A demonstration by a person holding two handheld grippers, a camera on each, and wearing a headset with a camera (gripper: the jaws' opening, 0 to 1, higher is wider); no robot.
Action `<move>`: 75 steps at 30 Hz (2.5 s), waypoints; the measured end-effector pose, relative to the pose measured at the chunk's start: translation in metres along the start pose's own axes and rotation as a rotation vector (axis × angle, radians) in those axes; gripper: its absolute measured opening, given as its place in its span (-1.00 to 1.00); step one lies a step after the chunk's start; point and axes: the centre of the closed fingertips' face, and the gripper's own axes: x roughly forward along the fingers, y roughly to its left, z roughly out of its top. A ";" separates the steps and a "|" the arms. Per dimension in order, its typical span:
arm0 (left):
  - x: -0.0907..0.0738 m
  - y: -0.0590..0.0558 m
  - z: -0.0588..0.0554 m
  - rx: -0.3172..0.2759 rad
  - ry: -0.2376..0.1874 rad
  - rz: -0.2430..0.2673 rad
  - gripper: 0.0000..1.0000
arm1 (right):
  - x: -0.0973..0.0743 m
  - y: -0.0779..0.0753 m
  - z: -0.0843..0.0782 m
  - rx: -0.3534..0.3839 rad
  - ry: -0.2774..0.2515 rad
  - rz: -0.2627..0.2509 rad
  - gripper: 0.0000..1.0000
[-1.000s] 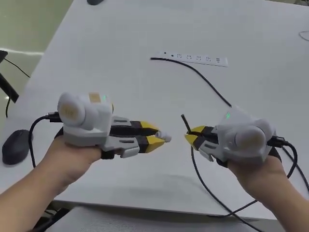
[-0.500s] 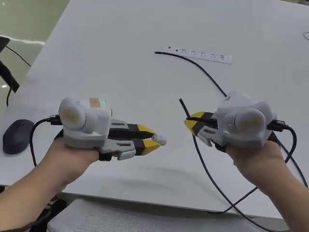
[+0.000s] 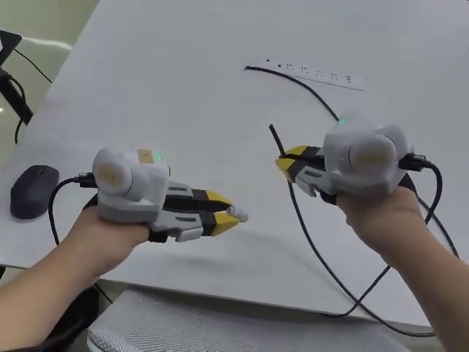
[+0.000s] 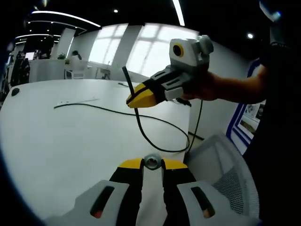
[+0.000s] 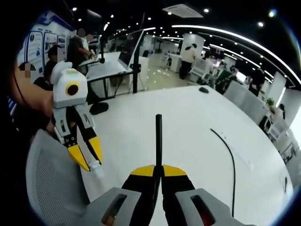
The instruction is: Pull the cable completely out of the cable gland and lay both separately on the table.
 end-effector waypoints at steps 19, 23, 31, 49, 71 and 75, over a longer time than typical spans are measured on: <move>-0.016 0.031 -0.047 -0.032 -0.009 -0.001 -0.70 | 0.088 0.027 0.021 -0.119 0.075 0.083 -1.00; -0.018 0.038 -0.055 -0.038 -0.010 0.011 -0.70 | 0.109 0.039 0.023 -0.156 0.093 0.109 -1.00; -0.020 0.050 -0.067 -0.058 -0.002 0.026 -0.70 | 0.138 0.065 0.016 -0.208 0.141 0.161 -1.00; -0.028 0.069 -0.100 -0.085 0.010 0.080 -0.70 | 0.187 0.113 -0.002 -0.291 0.192 0.263 -1.00; -0.026 0.075 -0.109 -0.087 0.030 0.081 -0.69 | 0.196 0.120 -0.011 -0.288 0.218 0.281 -1.00; -0.025 0.075 -0.112 -0.080 0.046 0.081 -0.69 | 0.198 0.121 -0.012 -0.284 0.221 0.286 -1.00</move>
